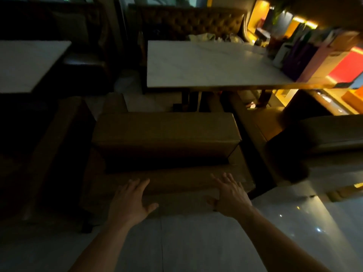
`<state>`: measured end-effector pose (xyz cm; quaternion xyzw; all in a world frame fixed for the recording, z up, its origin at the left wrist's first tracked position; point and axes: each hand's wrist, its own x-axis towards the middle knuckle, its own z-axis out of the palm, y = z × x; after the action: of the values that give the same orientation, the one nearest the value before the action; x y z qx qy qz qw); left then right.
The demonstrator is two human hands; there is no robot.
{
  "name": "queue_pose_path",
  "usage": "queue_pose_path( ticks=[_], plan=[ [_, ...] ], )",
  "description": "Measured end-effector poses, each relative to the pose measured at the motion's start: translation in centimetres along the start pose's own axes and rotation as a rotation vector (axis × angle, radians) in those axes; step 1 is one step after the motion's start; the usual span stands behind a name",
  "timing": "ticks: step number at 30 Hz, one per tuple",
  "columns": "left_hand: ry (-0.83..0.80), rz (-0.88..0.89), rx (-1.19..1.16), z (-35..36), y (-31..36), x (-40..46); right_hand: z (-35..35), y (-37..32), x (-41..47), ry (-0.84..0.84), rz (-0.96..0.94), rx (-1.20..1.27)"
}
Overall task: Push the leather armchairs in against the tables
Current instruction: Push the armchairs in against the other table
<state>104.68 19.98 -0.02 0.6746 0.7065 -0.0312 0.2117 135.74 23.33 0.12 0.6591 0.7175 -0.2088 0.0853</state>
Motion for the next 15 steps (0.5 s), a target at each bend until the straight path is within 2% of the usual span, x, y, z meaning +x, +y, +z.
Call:
queue_pose_path(
  ticks=[5,9,15],
  plan=[
    [0.124,-0.019,-0.002,-5.4,1.9,-6.1,-4.5,-1.0,-5.4,0.013,-0.073,0.014],
    [0.192,-0.046,-0.005,-7.8,2.3,-10.3,-6.4,-3.0,-8.8,0.093,-0.144,0.069],
    [0.204,-0.092,0.022,-8.9,0.8,-16.4,-5.9,-5.5,-13.3,0.066,-0.217,0.047]
  ],
)
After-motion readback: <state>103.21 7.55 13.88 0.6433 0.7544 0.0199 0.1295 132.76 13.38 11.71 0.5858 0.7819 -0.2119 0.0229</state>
